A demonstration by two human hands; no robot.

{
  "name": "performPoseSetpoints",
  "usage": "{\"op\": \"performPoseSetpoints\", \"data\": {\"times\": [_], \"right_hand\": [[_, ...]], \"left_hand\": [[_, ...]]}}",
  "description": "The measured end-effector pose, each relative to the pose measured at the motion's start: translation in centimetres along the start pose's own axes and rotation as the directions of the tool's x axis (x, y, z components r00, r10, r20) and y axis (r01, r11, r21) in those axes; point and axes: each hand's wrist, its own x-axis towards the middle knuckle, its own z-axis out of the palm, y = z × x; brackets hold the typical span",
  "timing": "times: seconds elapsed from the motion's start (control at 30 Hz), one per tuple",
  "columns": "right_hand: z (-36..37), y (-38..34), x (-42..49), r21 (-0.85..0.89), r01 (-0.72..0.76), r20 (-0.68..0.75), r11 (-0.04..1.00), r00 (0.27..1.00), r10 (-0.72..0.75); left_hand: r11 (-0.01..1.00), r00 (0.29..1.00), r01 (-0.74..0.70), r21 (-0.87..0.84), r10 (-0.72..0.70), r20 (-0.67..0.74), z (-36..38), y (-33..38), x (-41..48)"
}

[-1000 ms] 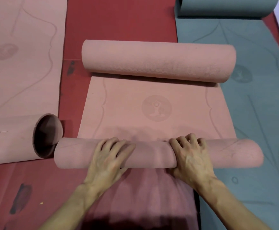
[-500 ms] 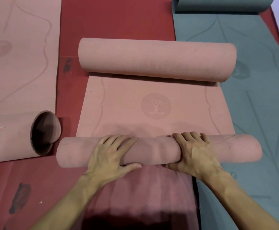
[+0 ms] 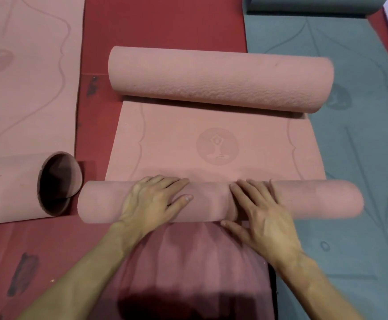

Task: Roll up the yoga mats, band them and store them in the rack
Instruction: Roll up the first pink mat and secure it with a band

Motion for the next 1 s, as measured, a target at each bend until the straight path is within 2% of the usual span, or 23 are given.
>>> {"op": "performPoseSetpoints", "data": {"times": [0.1, 0.23, 0.3, 0.53, 0.67, 0.8, 1.0], "right_hand": [[0.8, -0.2, 0.3, 0.038, -0.045, -0.060, 0.998, 0.997, 0.047], [1.0, -0.1, 0.7, 0.023, -0.072, -0.045, 0.997, 0.996, 0.073], [1.1, -0.2, 0.7, 0.013, -0.087, -0.041, 0.996, 0.995, 0.087], [1.0, -1.2, 1.1, -0.015, -0.156, -0.053, 0.988, 0.987, 0.155], [1.2, -1.6, 1.7, -0.004, -0.105, -0.069, 0.994, 0.992, 0.105], [1.4, -1.3, 2.4, -0.002, -0.135, -0.038, 0.991, 0.990, 0.134], [1.8, -1.3, 2.9, 0.002, -0.149, -0.025, 0.989, 0.989, 0.149]], "left_hand": [[0.999, 1.000, 0.022, 0.042, -0.022, 0.009, 0.2, 0.3, 0.2], [0.979, 0.980, 0.180, 0.091, -0.171, -0.101, 0.4, 2.2, -0.9], [0.970, 0.970, 0.229, 0.085, -0.221, -0.099, 0.5, 3.2, -1.7], [0.965, 0.969, 0.246, 0.090, -0.243, -0.047, 0.6, 2.8, -1.0], [0.964, 0.968, 0.250, 0.092, -0.249, -0.018, 0.7, 1.9, 0.5], [0.956, 0.967, 0.254, 0.148, -0.251, -0.039, 0.7, 3.3, 0.2], [0.959, 0.966, 0.255, 0.119, -0.249, -0.064, 2.0, 5.0, -1.2]]}}
